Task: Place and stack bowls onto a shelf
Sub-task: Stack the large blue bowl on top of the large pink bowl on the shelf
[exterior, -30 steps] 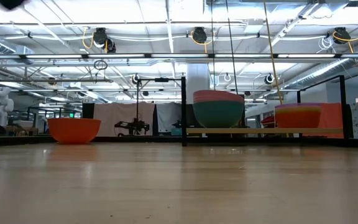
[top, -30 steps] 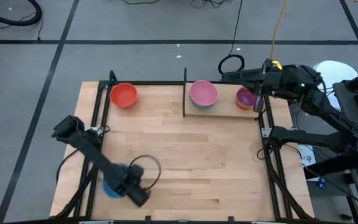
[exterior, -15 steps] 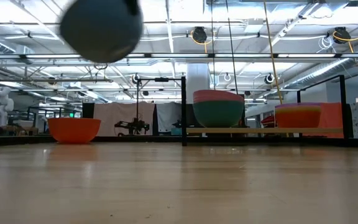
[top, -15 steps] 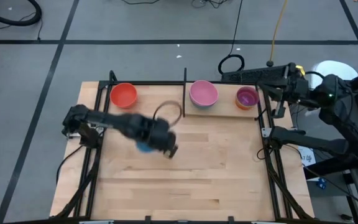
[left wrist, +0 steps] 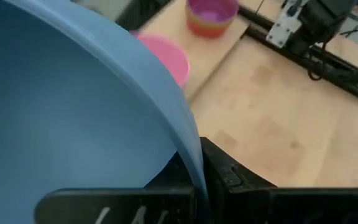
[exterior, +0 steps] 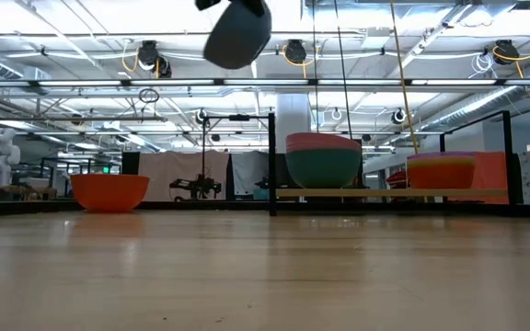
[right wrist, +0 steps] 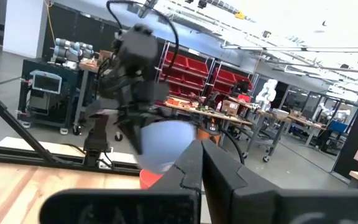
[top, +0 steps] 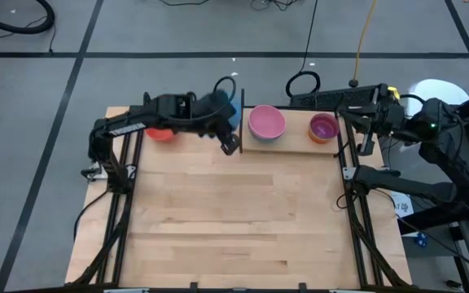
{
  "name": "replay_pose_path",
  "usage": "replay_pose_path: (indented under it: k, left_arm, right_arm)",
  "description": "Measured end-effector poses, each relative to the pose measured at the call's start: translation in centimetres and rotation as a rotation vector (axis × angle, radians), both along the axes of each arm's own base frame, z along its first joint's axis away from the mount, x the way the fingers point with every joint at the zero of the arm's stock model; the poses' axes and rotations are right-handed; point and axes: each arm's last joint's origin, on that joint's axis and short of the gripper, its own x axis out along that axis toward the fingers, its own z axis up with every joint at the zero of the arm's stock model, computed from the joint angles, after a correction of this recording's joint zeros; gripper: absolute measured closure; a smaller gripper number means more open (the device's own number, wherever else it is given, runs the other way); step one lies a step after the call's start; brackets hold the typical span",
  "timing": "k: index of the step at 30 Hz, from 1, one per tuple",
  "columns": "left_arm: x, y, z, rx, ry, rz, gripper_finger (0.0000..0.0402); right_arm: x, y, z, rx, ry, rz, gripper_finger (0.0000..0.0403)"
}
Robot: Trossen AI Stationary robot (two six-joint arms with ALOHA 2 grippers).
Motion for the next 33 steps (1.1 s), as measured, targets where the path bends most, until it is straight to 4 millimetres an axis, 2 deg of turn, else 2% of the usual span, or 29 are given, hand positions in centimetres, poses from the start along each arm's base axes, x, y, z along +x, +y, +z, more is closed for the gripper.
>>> replay_pose_path:
  k: [4, 10, 16, 24, 33]
  left_arm:
    - [0.2, 2.1, 0.5, 0.128, -0.010, -0.154, 0.0399]
    - [0.6, 5.0, 1.2, 0.156, -0.128, -0.328, 0.0399]
    - [1.3, 6.8, 0.7, 0.221, -0.141, -0.397, 0.0399]
    - [4.2, 8.5, -2.5, 0.258, -0.095, -0.489, 0.0399]
    - [8.1, 8.8, -7.0, 0.263, -0.065, -0.633, 0.0399]
  right_arm:
    - [0.7, -0.4, -0.1, 0.012, 0.022, 0.000, 0.0403]
    - [2.2, -1.3, -0.4, 0.033, 0.058, -0.006, 0.0403]
    - [3.5, -2.1, -0.6, 0.045, 0.084, -0.036, 0.0403]
    - [4.2, -2.7, -0.9, 0.060, 0.104, -0.117, 0.0403]
    - [4.2, -2.9, -0.9, 0.064, 0.107, -0.154, 0.0403]
